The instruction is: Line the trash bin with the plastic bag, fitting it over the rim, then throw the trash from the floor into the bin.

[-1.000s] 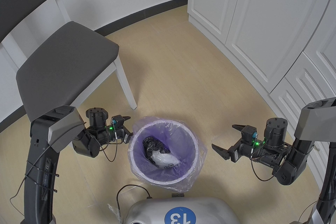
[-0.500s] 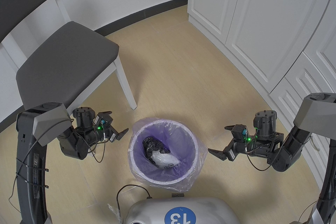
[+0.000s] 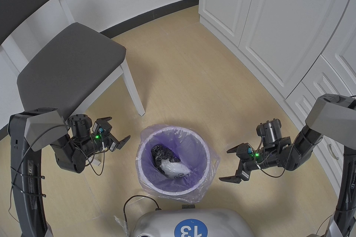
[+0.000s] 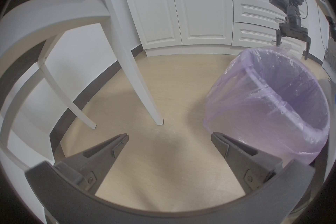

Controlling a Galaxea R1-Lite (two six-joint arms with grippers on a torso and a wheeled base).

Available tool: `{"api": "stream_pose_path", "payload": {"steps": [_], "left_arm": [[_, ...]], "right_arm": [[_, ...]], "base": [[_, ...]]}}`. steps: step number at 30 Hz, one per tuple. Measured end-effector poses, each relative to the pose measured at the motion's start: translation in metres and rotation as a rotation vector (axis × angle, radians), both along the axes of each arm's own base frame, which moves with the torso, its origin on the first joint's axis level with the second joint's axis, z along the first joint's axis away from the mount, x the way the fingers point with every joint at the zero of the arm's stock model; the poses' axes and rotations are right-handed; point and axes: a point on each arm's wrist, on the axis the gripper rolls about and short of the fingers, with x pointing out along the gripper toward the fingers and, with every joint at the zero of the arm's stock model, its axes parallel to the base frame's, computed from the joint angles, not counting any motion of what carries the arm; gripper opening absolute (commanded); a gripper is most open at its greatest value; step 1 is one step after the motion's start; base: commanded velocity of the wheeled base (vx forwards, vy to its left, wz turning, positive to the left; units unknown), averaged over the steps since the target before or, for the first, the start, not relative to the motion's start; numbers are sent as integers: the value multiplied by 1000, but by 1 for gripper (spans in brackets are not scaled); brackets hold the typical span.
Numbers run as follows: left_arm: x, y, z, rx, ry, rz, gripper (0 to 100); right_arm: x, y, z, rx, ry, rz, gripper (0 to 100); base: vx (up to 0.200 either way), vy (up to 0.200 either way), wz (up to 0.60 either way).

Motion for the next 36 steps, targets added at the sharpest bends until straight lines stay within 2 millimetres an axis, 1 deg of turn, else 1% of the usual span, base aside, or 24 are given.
{"api": "stream_pose_path", "payload": {"steps": [5, 9, 12, 20, 21, 26, 31, 36], "left_arm": [[-10, 3, 4, -8, -6, -14, 100], [-16, 4, 6, -10, -14, -16, 100], [-20, 4, 6, -11, -17, -17, 100], [-22, 4, 8, -11, -19, -18, 100], [-22, 4, 8, -11, -20, -20, 100], [-22, 5, 9, -11, -21, -15, 100], [-22, 8, 9, -11, -22, -7, 100], [-21, 9, 9, -11, -25, -4, 100]], "right_arm": [[15, 4, 6, 7, -26, 11, 100], [26, 8, 3, 0, -15, 16, 100], [30, 11, -2, -9, 10, 26, 100], [41, 20, -11, -23, 27, 47, 100], [43, 21, -12, -23, 26, 48, 0], [51, 24, -18, -24, 29, 51, 0], [56, 21, -23, -33, 55, 39, 0], [73, 15, -20, -30, 53, 11, 0]], "base": [[0, 0, 0], [0, 0, 0], [0, 0, 0], [0, 0, 0], [0, 0, 0], [0, 0, 0], [0, 0, 0], [0, 0, 0]]}}
